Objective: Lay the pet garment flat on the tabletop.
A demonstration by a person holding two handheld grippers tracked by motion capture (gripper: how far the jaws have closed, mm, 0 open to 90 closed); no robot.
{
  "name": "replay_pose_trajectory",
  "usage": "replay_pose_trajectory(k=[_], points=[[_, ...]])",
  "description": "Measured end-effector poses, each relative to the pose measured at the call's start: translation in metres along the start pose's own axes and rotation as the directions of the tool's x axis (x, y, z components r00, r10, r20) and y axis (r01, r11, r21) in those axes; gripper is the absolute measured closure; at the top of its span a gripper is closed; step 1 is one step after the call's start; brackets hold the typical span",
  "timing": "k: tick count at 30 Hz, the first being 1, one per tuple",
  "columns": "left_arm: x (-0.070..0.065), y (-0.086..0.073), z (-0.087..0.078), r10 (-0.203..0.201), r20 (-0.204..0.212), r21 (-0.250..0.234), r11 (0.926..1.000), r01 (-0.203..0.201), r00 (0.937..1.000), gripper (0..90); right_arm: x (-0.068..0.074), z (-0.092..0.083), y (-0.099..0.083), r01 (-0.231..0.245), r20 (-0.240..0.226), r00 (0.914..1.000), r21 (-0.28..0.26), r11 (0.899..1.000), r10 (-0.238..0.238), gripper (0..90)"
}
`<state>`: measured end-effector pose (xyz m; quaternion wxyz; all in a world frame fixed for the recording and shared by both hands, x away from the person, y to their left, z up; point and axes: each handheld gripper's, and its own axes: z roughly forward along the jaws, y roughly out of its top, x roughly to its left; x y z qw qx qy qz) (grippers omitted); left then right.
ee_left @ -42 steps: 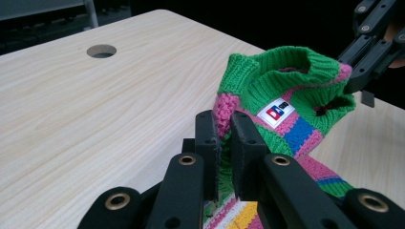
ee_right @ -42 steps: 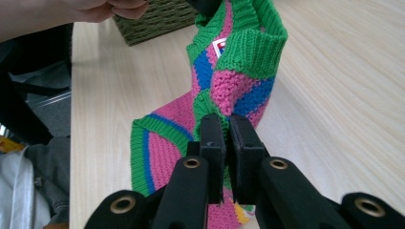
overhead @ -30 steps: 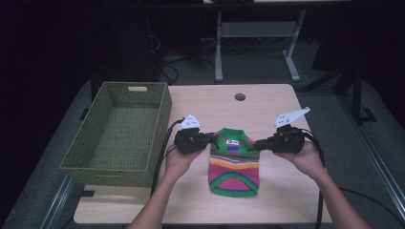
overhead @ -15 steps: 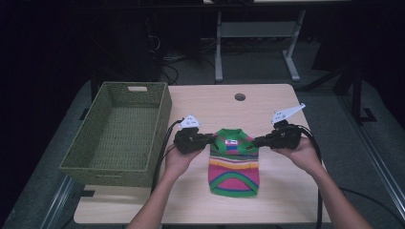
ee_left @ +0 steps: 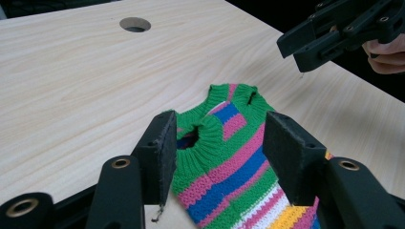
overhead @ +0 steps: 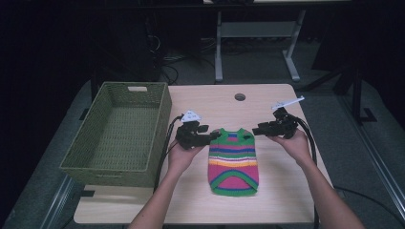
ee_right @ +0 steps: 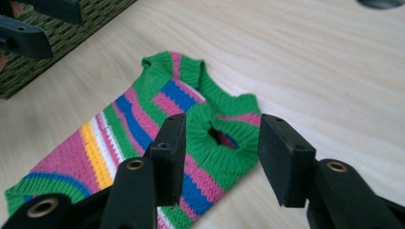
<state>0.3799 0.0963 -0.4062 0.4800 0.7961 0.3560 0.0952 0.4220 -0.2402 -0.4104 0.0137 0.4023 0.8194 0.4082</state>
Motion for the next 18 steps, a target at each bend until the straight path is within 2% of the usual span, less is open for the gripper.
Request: replay_pose_trajectory(k=[6,8,9,10,12,15,16,17,18], points=[[-0.004,-0.003,-0.001,-0.001,0.014,0.008,1.0,0.001,0.9999,43.1,0.002,-0.001,-0.008,0.007,-0.017,0.9998,0.018,1.0,-0.006,50.1],[-0.004,-0.005,0.001,0.0,0.024,0.014,0.9999,0.0,0.9997,44.6,0.006,0.001,-0.012,0.026,-0.04,0.9989,0.018,1.0,-0.025,58.2],[-0.004,-0.007,0.005,-0.001,0.029,0.03,0.9995,0.0,0.9996,46.8,0.008,0.003,-0.013,0.045,-0.047,0.9979,0.025,0.999,-0.044,60.0],[-0.004,-0.009,0.008,0.001,0.03,0.042,0.9991,-0.002,0.9996,47.2,0.013,0.009,-0.015,0.071,-0.044,0.9967,0.06,0.996,-0.068,61.1],[-0.005,-0.012,0.013,0.002,0.04,0.071,0.9975,-0.004,0.9992,50.4,0.019,0.022,-0.017,0.094,-0.053,0.9946,0.087,0.992,-0.089,61.8],[-0.008,-0.021,0.023,0.015,0.06,0.119,0.9926,-0.022,0.9981,50.8,0.023,0.03,-0.017,0.119,-0.051,0.9921,0.099,0.988,-0.115,60.5],[-0.01,-0.024,0.026,0.021,0.07,0.132,0.9907,-0.03,0.9973,51.9,0.025,0.033,-0.016,0.128,-0.054,0.9909,0.092,0.987,-0.123,60.4],[-0.012,-0.028,0.029,0.041,0.077,0.159,0.9858,-0.053,0.9962,55.6,0.027,0.036,-0.009,0.125,-0.062,0.9908,0.081,0.989,-0.121,60.3],[-0.012,-0.028,0.029,0.041,0.077,0.159,0.9858,-0.053,0.9962,57.2,0.027,0.036,-0.009,0.125,-0.062,0.9908,0.081,0.989,-0.121,60.3]])
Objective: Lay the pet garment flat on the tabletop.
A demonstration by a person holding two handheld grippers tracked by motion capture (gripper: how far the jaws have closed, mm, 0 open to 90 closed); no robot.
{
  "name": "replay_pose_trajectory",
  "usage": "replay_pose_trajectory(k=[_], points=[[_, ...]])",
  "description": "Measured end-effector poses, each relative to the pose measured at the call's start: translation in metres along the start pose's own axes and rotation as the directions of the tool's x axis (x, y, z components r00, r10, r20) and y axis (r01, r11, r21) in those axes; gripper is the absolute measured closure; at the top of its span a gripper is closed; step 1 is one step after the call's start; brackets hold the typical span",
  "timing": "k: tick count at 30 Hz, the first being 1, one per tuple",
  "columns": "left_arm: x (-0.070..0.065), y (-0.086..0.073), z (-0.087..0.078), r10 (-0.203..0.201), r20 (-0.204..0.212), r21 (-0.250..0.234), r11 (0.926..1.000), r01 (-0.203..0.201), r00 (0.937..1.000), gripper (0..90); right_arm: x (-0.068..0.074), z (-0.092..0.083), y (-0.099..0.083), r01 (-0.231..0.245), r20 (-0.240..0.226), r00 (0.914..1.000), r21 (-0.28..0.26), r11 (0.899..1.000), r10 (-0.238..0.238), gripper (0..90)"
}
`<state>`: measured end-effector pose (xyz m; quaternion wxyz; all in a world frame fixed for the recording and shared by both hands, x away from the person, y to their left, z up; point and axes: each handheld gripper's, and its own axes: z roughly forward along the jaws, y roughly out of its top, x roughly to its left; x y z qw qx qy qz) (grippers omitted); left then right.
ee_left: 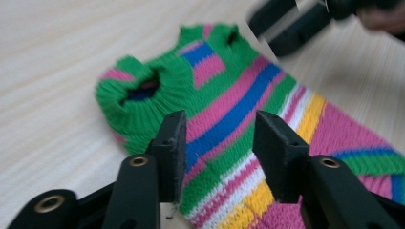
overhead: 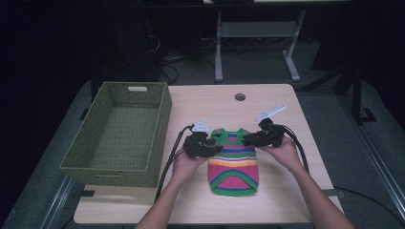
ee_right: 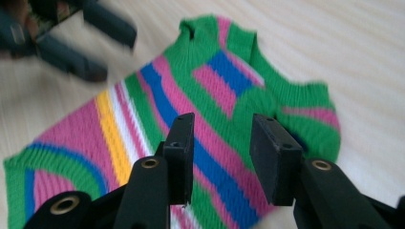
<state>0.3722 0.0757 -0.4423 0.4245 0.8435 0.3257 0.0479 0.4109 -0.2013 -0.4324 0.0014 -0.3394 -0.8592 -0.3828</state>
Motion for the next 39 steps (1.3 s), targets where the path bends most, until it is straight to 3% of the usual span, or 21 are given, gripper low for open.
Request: replay_pose_trajectory(k=[3,7,10,16,20,23,25,29,35,39], points=[[-0.004,-0.005,0.007,0.022,0.017,0.032,0.9992,-0.023,0.9996,65.5,-0.002,0.009,0.022,0.002,0.001,1.0,0.013,1.0,-0.002,61.3],[-0.007,-0.008,0.013,0.03,0.039,0.055,0.998,-0.032,0.9988,75.2,-0.003,0.016,0.034,0.004,0.0,1.0,0.017,1.0,-0.004,65.1],[-0.009,-0.01,0.017,0.036,0.043,0.09,0.9951,-0.039,0.9984,77.1,-0.004,0.026,0.041,-0.002,-0.01,0.9999,0.033,0.999,0.002,69.5],[-0.011,-0.013,0.018,0.029,0.048,0.112,0.9931,-0.034,0.9985,76.9,-0.011,0.056,0.041,-0.019,-0.003,0.9998,0.093,0.995,0.019,71.6],[-0.01,-0.014,0.017,0.025,0.055,0.119,0.9924,-0.031,0.9982,75.7,-0.01,0.063,0.035,-0.006,-0.015,0.9999,0.122,0.993,0.008,78.9],[-0.011,-0.015,0.018,0.018,0.056,0.122,0.9922,-0.025,0.9983,75.7,-0.01,0.065,0.031,-0.007,-0.035,0.9993,0.122,0.992,0.011,81.6],[-0.011,-0.015,0.018,0.023,0.052,0.125,0.9917,-0.029,0.9984,75.5,-0.01,0.064,0.032,-0.008,-0.055,0.9984,0.122,0.992,0.015,77.2],[-0.011,-0.015,0.018,0.01,0.055,0.125,0.992,-0.017,0.9984,75.6,-0.01,0.059,0.04,-0.011,-0.068,0.9975,0.077,0.997,0.016,75.7],[-0.011,-0.015,0.018,0.025,0.052,0.136,0.9902,-0.032,0.9983,75.5,-0.012,0.06,0.055,-0.029,-0.045,0.9985,0.031,0.999,0.03,76.9],[-0.011,-0.015,0.019,0.028,0.055,0.129,0.991,-0.035,0.9981,75.0,-0.015,0.069,0.063,-0.024,-0.016,0.9996,0.06,0.998,0.025,77.9]])
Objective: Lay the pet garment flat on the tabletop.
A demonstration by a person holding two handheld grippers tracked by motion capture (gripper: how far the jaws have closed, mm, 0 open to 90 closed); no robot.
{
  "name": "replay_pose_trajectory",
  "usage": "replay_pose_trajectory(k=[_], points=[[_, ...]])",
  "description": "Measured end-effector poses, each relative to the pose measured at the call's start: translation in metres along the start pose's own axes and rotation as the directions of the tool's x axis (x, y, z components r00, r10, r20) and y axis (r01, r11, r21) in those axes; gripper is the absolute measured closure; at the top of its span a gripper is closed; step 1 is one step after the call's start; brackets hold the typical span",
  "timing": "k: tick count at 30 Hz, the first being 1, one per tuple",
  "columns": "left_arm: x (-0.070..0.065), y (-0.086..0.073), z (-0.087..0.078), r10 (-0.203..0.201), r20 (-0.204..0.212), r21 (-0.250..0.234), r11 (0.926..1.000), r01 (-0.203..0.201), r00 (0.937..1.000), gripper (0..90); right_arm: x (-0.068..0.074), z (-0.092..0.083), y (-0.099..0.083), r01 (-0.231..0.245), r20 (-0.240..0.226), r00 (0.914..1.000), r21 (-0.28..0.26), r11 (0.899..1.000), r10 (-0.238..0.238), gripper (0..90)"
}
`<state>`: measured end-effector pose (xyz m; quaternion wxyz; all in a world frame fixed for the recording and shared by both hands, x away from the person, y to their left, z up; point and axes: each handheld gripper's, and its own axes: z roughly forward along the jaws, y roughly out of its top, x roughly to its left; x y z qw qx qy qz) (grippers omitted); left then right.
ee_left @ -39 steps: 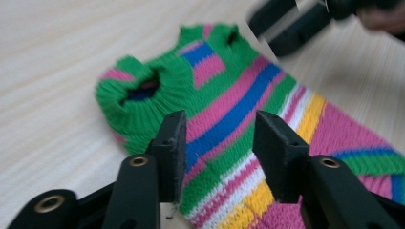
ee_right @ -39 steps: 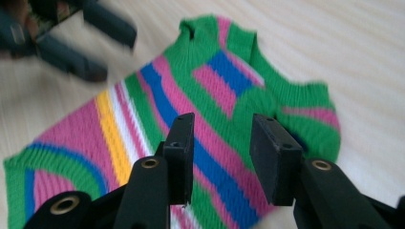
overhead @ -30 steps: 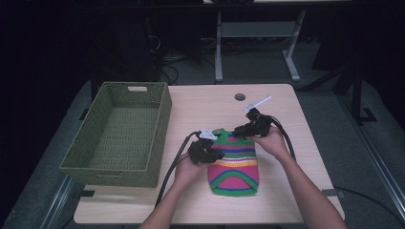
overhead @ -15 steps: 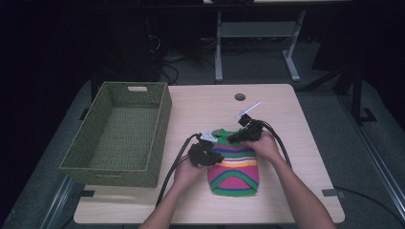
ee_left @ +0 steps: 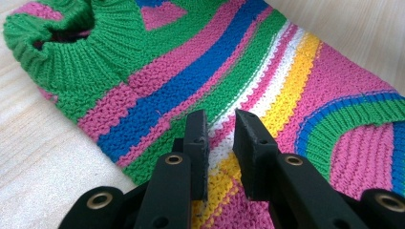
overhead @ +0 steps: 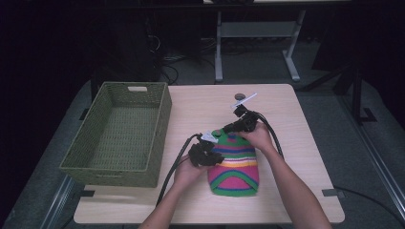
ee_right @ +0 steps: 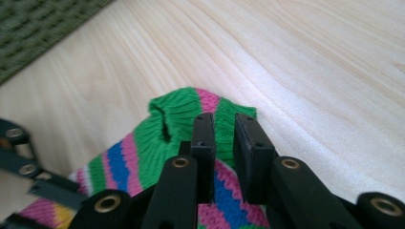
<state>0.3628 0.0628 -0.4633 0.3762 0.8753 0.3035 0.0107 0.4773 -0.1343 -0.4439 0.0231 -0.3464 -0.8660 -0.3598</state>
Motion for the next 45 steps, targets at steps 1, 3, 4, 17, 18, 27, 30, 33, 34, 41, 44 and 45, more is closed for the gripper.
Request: replay_pose_trajectory(k=[1,3,4,17,18,27,30,33,34,41,44,45], points=[[0.0,0.0,0.0,0.004,-0.002,0.001,1.0,-0.004,1.0,75.0,0.0,0.0,0.0,0.0,0.0,1.0,0.0,1.0,0.0,77.9],[0.0,0.0,0.0,0.002,-0.002,0.001,1.0,-0.002,1.0,74.9,0.0,0.005,0.001,-0.001,0.006,1.0,0.011,1.0,0.001,74.5],[0.0,0.0,0.0,0.0,0.002,0.005,1.0,0.0,1.0,74.9,0.001,0.007,0.001,-0.001,0.009,1.0,0.018,1.0,0.001,70.5],[0.001,-0.001,0.001,-0.008,0.007,-0.011,0.9999,0.008,0.9999,74.9,0.005,0.021,0.002,0.039,0.056,0.9975,0.07,0.997,-0.043,89.8],[0.001,-0.001,0.001,-0.005,0.008,-0.008,1.0,0.005,1.0,74.9,0.005,0.021,0.003,0.038,0.06,0.9973,0.069,0.997,-0.042,89.8],[0.001,-0.002,0.001,-0.004,0.009,-0.01,0.9999,0.004,0.9999,74.8,0.005,0.018,0.007,0.026,0.085,0.996,0.011,1.0,-0.026,89.8],[0.001,-0.002,0.001,-0.003,0.008,-0.009,1.0,0.003,1.0,74.8,0.002,0.019,0.007,-0.006,0.061,0.9981,0.014,1.0,0.005,77.6],[0.001,-0.002,0.001,0.002,0.006,-0.01,0.9999,-0.002,1.0,74.9,0.001,0.024,0.004,-0.011,0.039,0.9992,0.038,0.999,0.009,70.2],[0.001,-0.002,0.001,0.002,0.006,-0.011,0.9999,-0.002,1.0,74.9,0.001,0.024,0.004,-0.011,0.039,0.9992,0.038,0.999,0.009,70.2],[0.001,-0.002,0.002,-0.001,0.009,-0.01,0.9999,0.001,1.0,74.9,0.006,0.026,0.009,0.026,0.058,0.9979,0.044,0.999,-0.028,88.2],[0.001,-0.002,0.001,-0.002,0.011,-0.005,1.0,0.002,0.9999,74.9,0.007,0.025,0.012,0.034,0.065,0.9972,0.048,0.998,-0.037,88.3],[0.001,-0.002,0.001,0.003,0.009,-0.002,1.0,-0.003,1.0,74.9,0.007,0.024,0.014,0.031,0.064,0.9973,0.049,0.998,-0.034,88.3]])
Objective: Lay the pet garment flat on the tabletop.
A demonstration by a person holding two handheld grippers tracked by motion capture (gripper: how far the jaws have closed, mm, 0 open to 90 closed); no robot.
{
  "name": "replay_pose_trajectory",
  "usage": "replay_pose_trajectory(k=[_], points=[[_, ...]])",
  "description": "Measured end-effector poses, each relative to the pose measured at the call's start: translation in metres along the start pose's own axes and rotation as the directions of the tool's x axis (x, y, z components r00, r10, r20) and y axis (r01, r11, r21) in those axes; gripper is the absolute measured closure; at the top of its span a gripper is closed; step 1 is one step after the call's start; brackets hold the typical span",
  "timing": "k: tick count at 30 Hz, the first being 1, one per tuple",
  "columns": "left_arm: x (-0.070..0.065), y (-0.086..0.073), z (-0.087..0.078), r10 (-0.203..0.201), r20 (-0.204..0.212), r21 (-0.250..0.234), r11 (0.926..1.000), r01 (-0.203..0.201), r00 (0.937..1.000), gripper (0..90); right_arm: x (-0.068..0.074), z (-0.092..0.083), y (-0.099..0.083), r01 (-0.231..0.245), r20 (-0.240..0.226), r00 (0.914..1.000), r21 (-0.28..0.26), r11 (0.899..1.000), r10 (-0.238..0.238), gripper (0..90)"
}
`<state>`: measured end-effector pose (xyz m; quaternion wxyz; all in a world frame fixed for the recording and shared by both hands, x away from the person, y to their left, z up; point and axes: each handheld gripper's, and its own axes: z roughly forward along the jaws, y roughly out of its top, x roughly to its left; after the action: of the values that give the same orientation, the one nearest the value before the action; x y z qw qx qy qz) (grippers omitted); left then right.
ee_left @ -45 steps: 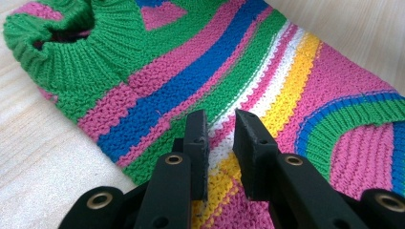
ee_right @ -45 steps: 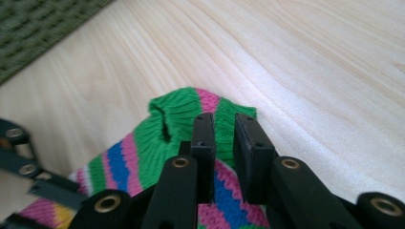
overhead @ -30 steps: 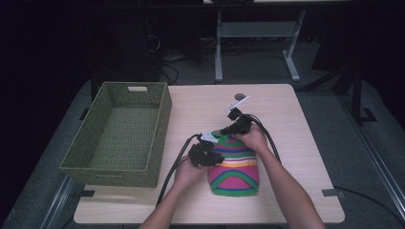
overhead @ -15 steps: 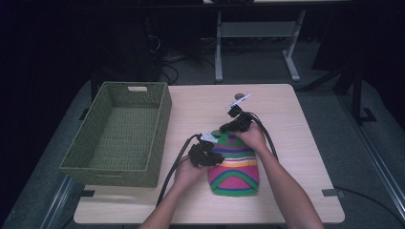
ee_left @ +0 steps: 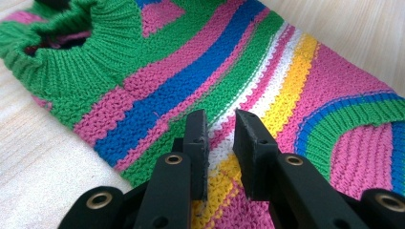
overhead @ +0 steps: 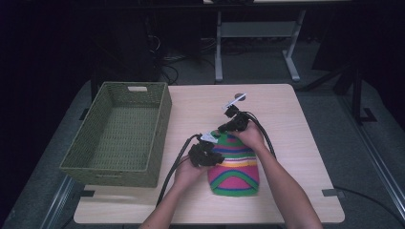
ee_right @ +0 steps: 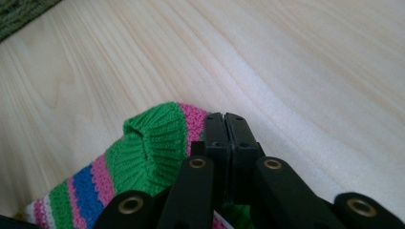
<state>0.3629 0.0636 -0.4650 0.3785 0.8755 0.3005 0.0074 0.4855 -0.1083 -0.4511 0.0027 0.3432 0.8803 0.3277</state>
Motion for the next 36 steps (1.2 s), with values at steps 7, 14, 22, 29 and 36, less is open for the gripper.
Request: replay_pose_trajectory(k=[7,14,22,29,36], points=[[0.001,-0.001,0.0,-0.012,0.009,-0.012,0.9999,0.012,0.9999,75.0,-0.004,-0.003,0.008,-0.027,0.025,0.9993,-0.06,0.998,0.028,87.9],[0.0,-0.002,0.001,-0.013,0.003,-0.024,0.9996,0.013,0.9999,74.5,-0.009,-0.003,0.005,-0.069,0.026,0.9971,-0.091,0.993,0.071,77.1],[-0.001,-0.002,0.001,-0.02,-0.004,-0.03,0.9994,0.019,0.9998,73.9,0.003,-0.018,-0.013,-0.026,-0.058,0.9981,-0.071,0.997,0.022,83.2],[-0.002,-0.003,0.001,-0.021,-0.001,-0.03,0.9993,0.021,0.9998,72.5,-0.003,0.0,-0.024,-0.067,-0.077,0.9951,-0.053,0.996,0.062,81.6],[-0.001,-0.003,-0.001,-0.022,0.008,-0.053,0.9983,0.023,0.9997,66.8,-0.003,-0.012,-0.028,-0.071,-0.116,0.9913,-0.083,0.994,0.061,70.0]])
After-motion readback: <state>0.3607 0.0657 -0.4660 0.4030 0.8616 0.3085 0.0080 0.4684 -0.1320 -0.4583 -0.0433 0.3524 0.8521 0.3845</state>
